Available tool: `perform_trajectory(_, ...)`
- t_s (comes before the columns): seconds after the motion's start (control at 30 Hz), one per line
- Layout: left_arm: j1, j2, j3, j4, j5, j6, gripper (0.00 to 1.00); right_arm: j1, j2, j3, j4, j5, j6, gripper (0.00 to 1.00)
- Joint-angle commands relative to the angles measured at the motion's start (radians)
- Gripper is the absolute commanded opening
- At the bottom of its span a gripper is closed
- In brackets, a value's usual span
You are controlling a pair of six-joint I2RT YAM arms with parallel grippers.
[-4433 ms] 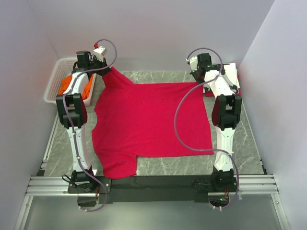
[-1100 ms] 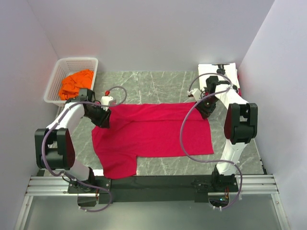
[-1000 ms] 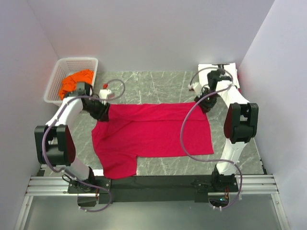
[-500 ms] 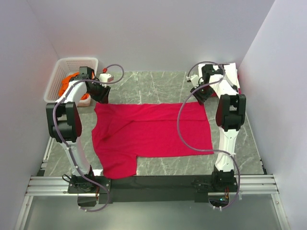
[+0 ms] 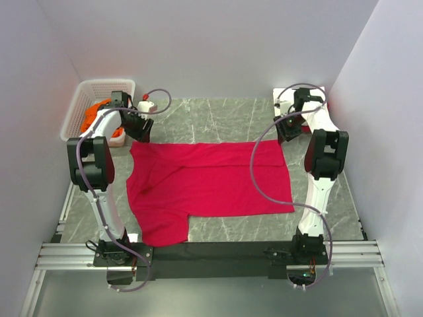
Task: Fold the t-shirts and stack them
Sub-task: Fold the tshirt
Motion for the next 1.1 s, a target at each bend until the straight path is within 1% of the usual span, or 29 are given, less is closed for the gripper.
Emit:
perform_trajectory(0.0, 0.0, 0.029, 0.077, -0.029, 0.004, 0.041, 0.6, -0.022, 0.026, 0.073, -0.048, -0.1, 0.065, 0.52)
perform_trajectory(0.1, 0.0, 0.045, 0.098, -0.04, 0.007, 0.045, 0.59, -0.025, 0.036, 0.084, -0.068, -0.132, 0.069, 0.49)
perform_trajectory(0.27, 0.0, 0.051, 0.1, -0.034, 0.007, 0.041, 0.6, -0.035, 0.049, 0.072, -0.075, -0.187, 0.083, 0.48)
perform_trajectory(0.43, 0.004, 0.052, 0.088, -0.032, -0.001, 0.054, 0.6, -0.042, 0.06, 0.061, -0.08, -0.2, 0.089, 0.47)
perform_trajectory(0.5, 0.004, 0.051, 0.08, -0.035, -0.001, 0.065, 0.6, -0.045, 0.057, 0.049, -0.075, -0.2, 0.088, 0.44)
perform_trajectory(0.63, 0.006, 0.063, 0.083, -0.037, -0.008, 0.102, 0.6, -0.048, 0.051, 0.041, -0.072, -0.201, 0.085, 0.31)
perform_trajectory(0.67, 0.007, 0.068, 0.089, -0.05, -0.01, 0.108, 0.6, -0.049, 0.048, 0.044, -0.069, -0.201, 0.085, 0.24)
perform_trajectory(0.7, 0.006, 0.072, 0.092, -0.054, -0.013, 0.116, 0.6, -0.051, 0.048, 0.047, -0.069, -0.203, 0.086, 0.2)
perform_trajectory(0.73, 0.007, 0.081, 0.097, -0.055, -0.027, 0.124, 0.6, -0.052, 0.045, 0.049, -0.069, -0.203, 0.086, 0.1)
perform_trajectory(0.8, 0.007, 0.094, 0.098, -0.05, -0.042, 0.127, 0.6, -0.054, 0.043, 0.053, -0.065, -0.206, 0.086, 0.02)
perform_trajectory(0.83, 0.009, 0.1, 0.104, -0.054, -0.047, 0.134, 0.6, -0.054, 0.043, 0.056, -0.065, -0.209, 0.085, 0.0)
perform_trajectory(1.03, 0.012, 0.115, 0.094, -0.066, -0.068, 0.145, 0.56, -0.054, 0.029, 0.058, -0.057, -0.215, 0.083, 0.0)
perform_trajectory(1.07, 0.012, 0.111, 0.084, -0.061, -0.071, 0.148, 0.53, -0.054, 0.026, 0.057, -0.046, -0.216, 0.083, 0.0)
